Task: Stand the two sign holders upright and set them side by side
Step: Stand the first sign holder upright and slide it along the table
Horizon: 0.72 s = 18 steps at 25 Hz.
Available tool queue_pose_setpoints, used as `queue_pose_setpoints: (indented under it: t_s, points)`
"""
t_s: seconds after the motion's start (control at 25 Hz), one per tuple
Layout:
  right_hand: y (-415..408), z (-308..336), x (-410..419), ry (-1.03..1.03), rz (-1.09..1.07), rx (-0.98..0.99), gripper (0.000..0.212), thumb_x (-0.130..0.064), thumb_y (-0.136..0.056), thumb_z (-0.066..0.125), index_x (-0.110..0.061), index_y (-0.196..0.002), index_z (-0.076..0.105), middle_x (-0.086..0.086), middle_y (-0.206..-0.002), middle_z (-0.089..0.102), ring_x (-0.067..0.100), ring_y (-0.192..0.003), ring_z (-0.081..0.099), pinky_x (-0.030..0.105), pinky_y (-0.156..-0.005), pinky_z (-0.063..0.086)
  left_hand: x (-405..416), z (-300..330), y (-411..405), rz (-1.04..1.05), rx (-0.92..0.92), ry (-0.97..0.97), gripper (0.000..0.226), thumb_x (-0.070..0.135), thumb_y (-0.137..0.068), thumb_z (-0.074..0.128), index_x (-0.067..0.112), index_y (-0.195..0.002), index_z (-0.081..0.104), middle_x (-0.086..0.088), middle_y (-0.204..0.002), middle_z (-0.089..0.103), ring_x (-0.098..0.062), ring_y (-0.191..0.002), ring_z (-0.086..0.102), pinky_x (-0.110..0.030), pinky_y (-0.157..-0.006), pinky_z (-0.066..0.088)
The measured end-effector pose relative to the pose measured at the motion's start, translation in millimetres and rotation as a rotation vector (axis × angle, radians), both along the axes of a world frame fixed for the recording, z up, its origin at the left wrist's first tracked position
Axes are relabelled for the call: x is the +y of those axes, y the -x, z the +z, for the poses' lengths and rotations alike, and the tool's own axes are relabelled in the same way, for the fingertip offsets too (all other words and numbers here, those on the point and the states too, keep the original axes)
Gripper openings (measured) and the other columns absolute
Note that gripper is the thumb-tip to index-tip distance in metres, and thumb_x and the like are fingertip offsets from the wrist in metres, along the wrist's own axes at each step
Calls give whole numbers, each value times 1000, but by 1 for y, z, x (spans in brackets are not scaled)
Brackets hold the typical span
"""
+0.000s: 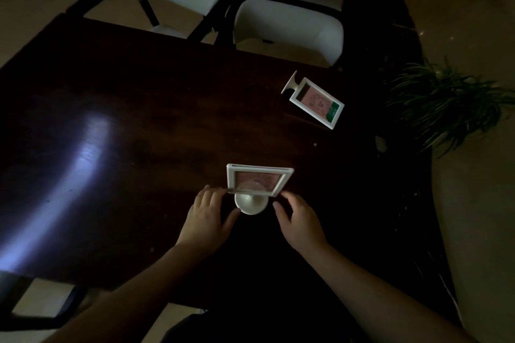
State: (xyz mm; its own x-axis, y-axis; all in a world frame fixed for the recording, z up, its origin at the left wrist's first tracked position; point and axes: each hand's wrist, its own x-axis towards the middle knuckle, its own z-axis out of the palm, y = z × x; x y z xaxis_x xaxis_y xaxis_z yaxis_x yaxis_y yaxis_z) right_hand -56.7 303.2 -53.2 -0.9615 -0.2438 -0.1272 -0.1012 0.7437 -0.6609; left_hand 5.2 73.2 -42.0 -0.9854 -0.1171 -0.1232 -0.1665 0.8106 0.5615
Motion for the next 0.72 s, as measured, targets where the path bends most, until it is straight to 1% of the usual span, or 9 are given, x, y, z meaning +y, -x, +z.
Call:
queue_pose_setpoints:
  t_s: [0.12, 0.2, 0.28, 0.36, 0.44, 0.52, 0.6, 0.72]
  points:
    - [-7, -6, 0, -94, 83, 5, 45, -44, -98, 48, -18, -135, 55, 4, -142, 52, 17, -134, 41, 30, -105, 36, 14, -12, -15, -8, -98, 111, 74, 61, -91, 47, 20, -150, 31, -3, -158, 31, -24, -151, 1, -52, -120, 15]
    - [-13, -11, -1, -161, 172, -12, 47, -42, -100, 44, -19, -141, 48, 3, -151, 42, 17, -143, 28, 32, -111, 29, 22, -20, -20, -101, -157, 190, 77, 66, -91, 38, 25, -154, 20, -1, -164, 18, -24, -150, -11, -54, -120, 5]
    - [-16, -15, -3, -202, 263, -9, 50, -39, -101, 41, -20, -148, 39, 1, -158, 32, 17, -147, 16, 33, -114, 21, 30, -26, -24, -208, -183, 296, 80, 70, -90, 28, 28, -156, 11, 1, -166, 7, -25, -148, -19, -58, -118, 0]
    - [-14, -18, -5, -241, 343, 18, 53, -34, -102, 39, -18, -152, 31, 1, -161, 25, 18, -149, 9, 33, -117, 14, 38, -31, -29, -280, -182, 366, 81, 73, -89, 22, 29, -156, 8, 1, -166, 2, -27, -147, -23, -61, -116, -3]
    - [-8, -20, -7, -283, 418, 64, 55, -29, -102, 40, -15, -153, 25, 2, -162, 22, 21, -150, 6, 36, -119, 9, 47, -35, -32, -310, -191, 387, 81, 74, -89, 19, 31, -157, 6, 1, -166, -2, -29, -146, -25, -62, -113, -8]
    - [1, -21, -8, -310, 473, 75, 57, -27, -102, 39, -14, -154, 22, 3, -163, 19, 23, -150, 3, 42, -120, 9, 53, -38, -32, -295, -228, 393, 82, 76, -89, 15, 32, -156, 2, 2, -165, -9, -30, -145, -28, -65, -113, -9]
    - [7, -24, -8, -333, 515, 69, 57, -27, -102, 37, -14, -155, 20, 2, -164, 16, 23, -150, 1, 46, -120, 9, 59, -41, -30, -263, -274, 397, 83, 78, -87, 11, 33, -156, -2, 5, -163, -17, -30, -144, -29, -67, -113, -8]
    - [9, -30, -5, -336, 546, 77, 57, -26, -102, 36, -14, -155, 20, 2, -164, 15, 21, -150, 1, 43, -120, 6, 64, -44, -29, -213, -294, 393, 85, 80, -85, 5, 33, -155, -6, 7, -162, -20, -31, -144, -30, -67, -113, -9]
